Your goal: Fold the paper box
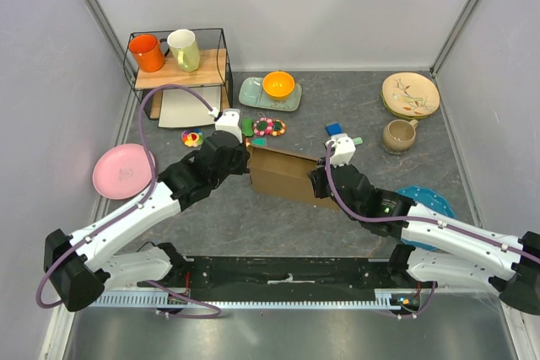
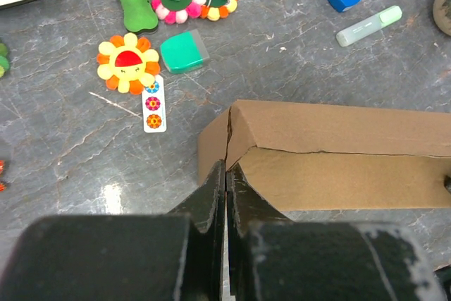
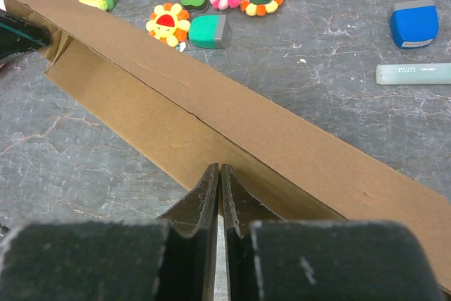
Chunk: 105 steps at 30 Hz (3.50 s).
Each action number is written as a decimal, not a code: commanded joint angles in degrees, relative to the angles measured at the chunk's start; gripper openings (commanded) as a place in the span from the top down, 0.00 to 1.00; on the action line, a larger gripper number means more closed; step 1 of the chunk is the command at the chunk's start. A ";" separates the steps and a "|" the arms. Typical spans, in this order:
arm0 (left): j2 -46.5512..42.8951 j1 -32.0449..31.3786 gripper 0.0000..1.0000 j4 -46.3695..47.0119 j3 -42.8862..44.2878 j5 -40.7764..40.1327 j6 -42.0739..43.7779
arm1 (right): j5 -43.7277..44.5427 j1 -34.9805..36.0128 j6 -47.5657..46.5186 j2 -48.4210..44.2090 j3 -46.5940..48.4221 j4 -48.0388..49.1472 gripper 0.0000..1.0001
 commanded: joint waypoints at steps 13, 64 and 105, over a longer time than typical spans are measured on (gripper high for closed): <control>-0.75 1.75 0.98 -7.29 -1.39 -0.09 2.31 | -0.38 0.04 -0.28 1.42 -2.87 -10.40 0.89; -5.41 0.61 0.98 -2.37 -4.47 10.73 -5.60 | -1.08 0.04 -0.19 1.86 -3.13 -9.96 0.89; -5.06 0.17 0.98 -11.59 -7.82 -6.14 -0.16 | -0.82 0.04 0.16 0.02 -3.93 -10.84 0.89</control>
